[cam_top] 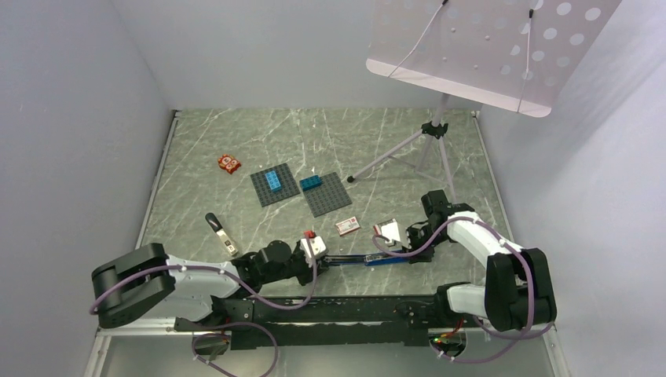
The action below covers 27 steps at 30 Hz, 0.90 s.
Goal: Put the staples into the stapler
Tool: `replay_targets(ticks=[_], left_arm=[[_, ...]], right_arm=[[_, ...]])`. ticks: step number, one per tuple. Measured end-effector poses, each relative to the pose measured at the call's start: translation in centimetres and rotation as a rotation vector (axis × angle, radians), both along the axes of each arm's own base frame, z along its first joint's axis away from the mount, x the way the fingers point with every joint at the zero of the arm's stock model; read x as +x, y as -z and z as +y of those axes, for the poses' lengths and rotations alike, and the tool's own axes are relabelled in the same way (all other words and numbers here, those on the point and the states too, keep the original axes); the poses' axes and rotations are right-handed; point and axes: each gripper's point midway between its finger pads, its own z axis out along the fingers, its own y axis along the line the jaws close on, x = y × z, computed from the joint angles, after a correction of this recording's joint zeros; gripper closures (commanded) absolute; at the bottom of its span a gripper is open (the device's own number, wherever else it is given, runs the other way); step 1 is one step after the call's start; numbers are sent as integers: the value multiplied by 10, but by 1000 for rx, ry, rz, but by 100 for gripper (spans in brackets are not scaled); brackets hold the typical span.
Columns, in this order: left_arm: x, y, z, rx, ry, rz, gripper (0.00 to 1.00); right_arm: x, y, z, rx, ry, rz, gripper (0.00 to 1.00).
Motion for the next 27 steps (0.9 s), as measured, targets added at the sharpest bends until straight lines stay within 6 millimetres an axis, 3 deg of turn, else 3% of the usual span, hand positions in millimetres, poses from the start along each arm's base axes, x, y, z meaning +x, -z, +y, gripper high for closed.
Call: replay_targets(ticks=[5, 20, 27], left_arm=[[2, 40, 14, 120, -86, 106, 100], [39, 42, -21, 276, -232, 251, 100], [41, 44, -21, 324, -264, 295, 85]], right_arm=[[-1, 0, -2, -8, 10, 20, 86], [9, 1, -38, -199, 43, 42, 81], [9, 1, -41, -213, 54, 42, 80]])
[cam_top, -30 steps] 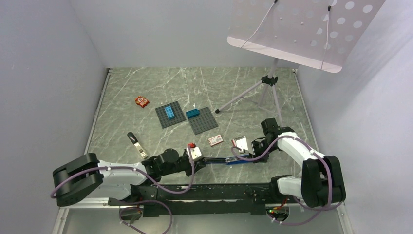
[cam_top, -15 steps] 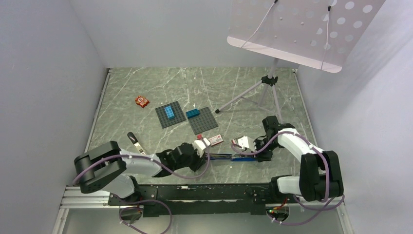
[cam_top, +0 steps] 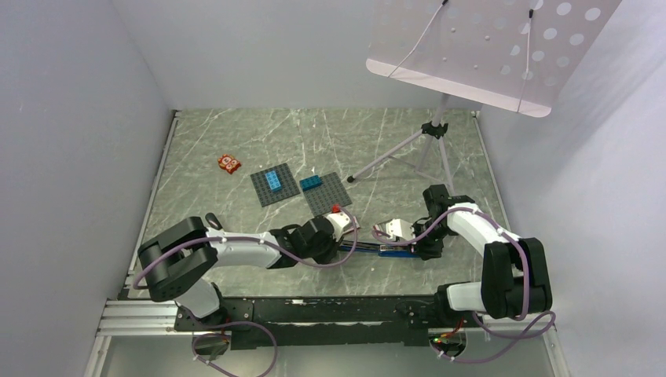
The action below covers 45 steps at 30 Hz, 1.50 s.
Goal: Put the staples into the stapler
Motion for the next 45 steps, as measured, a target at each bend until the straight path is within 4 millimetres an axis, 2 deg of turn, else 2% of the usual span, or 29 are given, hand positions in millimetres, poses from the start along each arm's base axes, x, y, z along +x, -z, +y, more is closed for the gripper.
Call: replay_targets(ticks=[11, 22, 30, 35, 38, 42, 45], left_arm=[[-3, -1, 0, 102, 5, 71, 63], [-18, -4, 0, 53, 51, 155, 58], [-62, -9, 26, -79, 105, 348, 55], [-74, -10, 49, -167, 56, 449, 54], [-77, -13, 57, -213, 30, 490, 54], [-77, -31, 55, -297, 34, 489, 54], [-69, -63, 48, -399, 51, 416, 57]], right_arm=[[0, 0, 0, -3, 5, 2, 79], [-1, 0, 1, 4, -11, 1, 80], [-7, -2, 19, 91, -47, 23, 80], [-9, -2, 23, 110, -47, 29, 80], [-9, -2, 23, 113, -47, 29, 80], [-9, -2, 23, 113, -47, 30, 80], [-9, -2, 23, 113, -46, 30, 80]])
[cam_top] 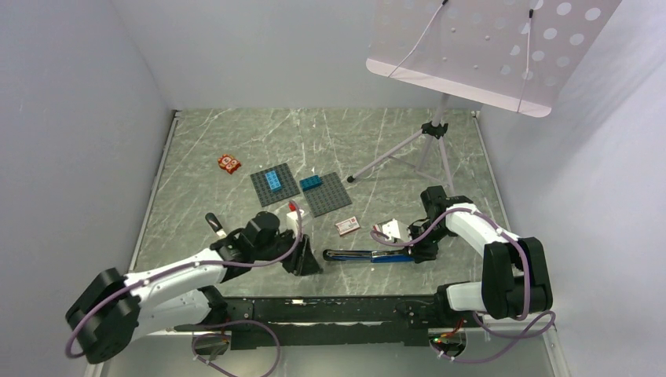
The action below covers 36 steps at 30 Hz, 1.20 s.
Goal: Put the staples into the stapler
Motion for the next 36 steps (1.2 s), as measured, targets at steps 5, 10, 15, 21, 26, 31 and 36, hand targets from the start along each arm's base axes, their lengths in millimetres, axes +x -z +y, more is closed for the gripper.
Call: replay_targets(ticks=[5, 10, 15, 21, 26, 31, 36], left_arm=[[19, -41, -9, -125, -79, -84, 71], [40, -38, -23, -125, -124, -36, 80], [49, -9, -33, -89, -137, 50, 83], [56, 19, -37, -69, -134, 120, 83], [55, 31, -39, -111, -117, 169, 81], [53, 31, -38, -124, -117, 174, 73], [62, 1, -28, -110, -152, 56, 63]], right_arm=[[0, 0, 0, 1, 0, 0, 80], [0, 0, 0, 1, 1, 1, 80], [0, 0, 0, 2, 2, 1, 80], [1, 0, 2, 8, 9, 5, 78], [1, 0, 4, 19, 19, 13, 73], [3, 0, 8, 37, 26, 22, 63], [2, -1, 11, 53, 39, 33, 54]])
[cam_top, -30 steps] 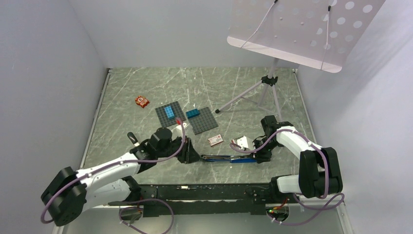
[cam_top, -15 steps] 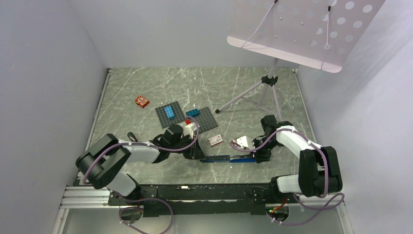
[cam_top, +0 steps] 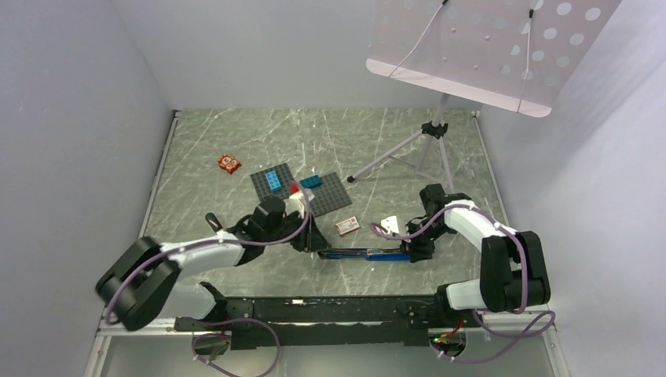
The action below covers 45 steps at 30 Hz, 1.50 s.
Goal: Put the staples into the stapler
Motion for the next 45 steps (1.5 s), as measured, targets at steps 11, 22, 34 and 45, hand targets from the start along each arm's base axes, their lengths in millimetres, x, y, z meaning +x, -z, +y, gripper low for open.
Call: replay_targets(ticks=[11, 22, 34, 45], left_arm=[[28, -89, 40, 30, -166, -409, 23], [47, -78, 132, 213, -544, -449, 7], [56, -42, 220, 484, -902, -285, 1], [68, -25, 301, 708, -1212, -137, 11]], right_arm=[[4, -14, 20, 135, 70, 8, 2], [38, -90, 39, 335, 159, -126, 0], [51, -201, 95, 777, 464, 35, 0], [36, -200, 97, 851, 502, 22, 0]])
